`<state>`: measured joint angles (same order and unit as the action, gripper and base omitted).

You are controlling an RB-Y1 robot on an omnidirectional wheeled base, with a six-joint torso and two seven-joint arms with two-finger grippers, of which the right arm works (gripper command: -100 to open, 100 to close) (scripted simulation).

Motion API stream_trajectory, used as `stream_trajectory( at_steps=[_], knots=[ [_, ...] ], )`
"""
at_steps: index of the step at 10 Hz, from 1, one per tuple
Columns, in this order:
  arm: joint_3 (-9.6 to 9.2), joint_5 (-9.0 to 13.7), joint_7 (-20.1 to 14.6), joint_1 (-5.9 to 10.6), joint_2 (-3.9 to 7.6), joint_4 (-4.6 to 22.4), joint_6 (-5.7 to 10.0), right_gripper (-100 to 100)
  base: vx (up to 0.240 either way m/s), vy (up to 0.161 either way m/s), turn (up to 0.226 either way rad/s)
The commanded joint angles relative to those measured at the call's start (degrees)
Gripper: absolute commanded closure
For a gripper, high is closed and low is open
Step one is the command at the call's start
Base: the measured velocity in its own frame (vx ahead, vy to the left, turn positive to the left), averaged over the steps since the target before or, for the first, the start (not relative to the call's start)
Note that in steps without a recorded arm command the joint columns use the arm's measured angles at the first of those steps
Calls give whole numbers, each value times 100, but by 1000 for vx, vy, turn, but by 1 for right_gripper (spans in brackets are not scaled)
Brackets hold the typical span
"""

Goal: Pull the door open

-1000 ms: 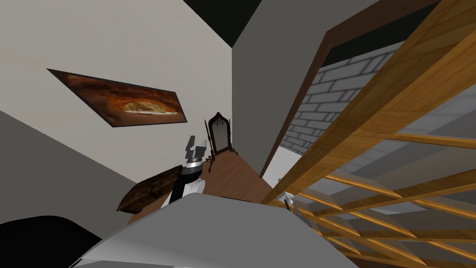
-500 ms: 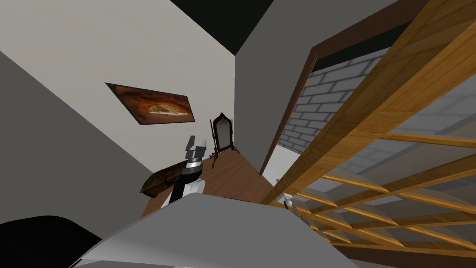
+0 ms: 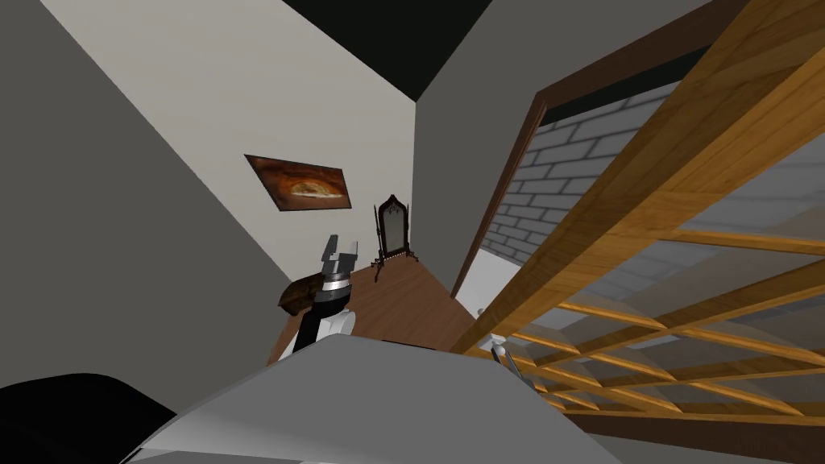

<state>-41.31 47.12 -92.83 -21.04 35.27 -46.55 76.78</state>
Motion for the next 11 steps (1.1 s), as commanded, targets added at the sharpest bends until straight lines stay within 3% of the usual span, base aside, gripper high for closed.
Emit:
stream_trajectory(
  at_steps=[1, 11],
  knots=[
    [-37, -22, -66, 28, 24, 83, 59, 100, -222, -44, 117],
    [-240, -146, -364, 263, 88, 475, 238, 100, -197, -29, 115]
  ],
)
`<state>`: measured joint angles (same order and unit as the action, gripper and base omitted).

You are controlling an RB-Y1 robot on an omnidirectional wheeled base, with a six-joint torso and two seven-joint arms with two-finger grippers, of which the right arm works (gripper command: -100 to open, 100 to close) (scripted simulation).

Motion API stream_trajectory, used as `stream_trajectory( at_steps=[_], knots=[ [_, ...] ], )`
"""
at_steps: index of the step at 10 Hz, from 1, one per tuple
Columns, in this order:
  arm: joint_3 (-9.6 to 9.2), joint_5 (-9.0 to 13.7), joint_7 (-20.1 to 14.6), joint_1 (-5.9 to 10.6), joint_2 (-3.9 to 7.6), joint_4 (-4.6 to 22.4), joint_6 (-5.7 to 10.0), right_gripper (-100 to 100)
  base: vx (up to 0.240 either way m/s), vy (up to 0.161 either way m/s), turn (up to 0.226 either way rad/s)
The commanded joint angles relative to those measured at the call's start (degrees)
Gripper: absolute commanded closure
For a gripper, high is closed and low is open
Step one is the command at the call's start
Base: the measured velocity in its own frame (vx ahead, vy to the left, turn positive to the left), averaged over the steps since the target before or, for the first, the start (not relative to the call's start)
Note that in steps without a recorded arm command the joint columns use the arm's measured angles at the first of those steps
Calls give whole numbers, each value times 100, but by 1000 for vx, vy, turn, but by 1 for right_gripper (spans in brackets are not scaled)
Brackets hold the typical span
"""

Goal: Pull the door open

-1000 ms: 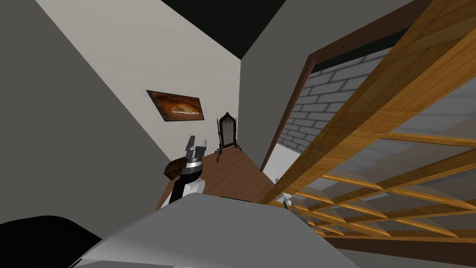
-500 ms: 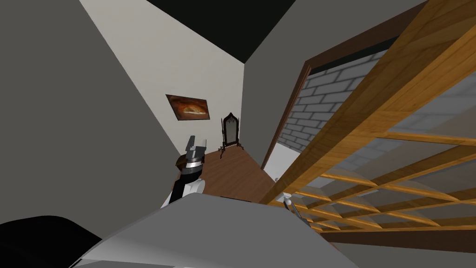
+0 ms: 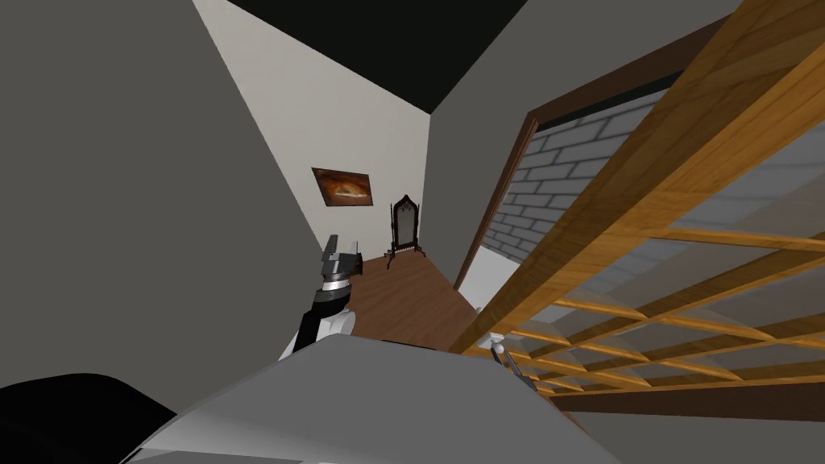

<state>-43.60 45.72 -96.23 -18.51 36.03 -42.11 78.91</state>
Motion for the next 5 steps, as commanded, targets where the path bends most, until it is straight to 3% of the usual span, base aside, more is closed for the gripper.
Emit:
stream_trajectory(
  at_steps=[1, 3, 5],
  knots=[
    [-30, -18, -54, 33, 20, 69, 42, 100, -215, -35, 131],
    [-66, -39, -110, 78, 35, 142, 76, 100, -196, -25, 98],
    [-89, -50, -129, 111, 22, 173, 59, 100, -112, -16, 75]
  ],
)
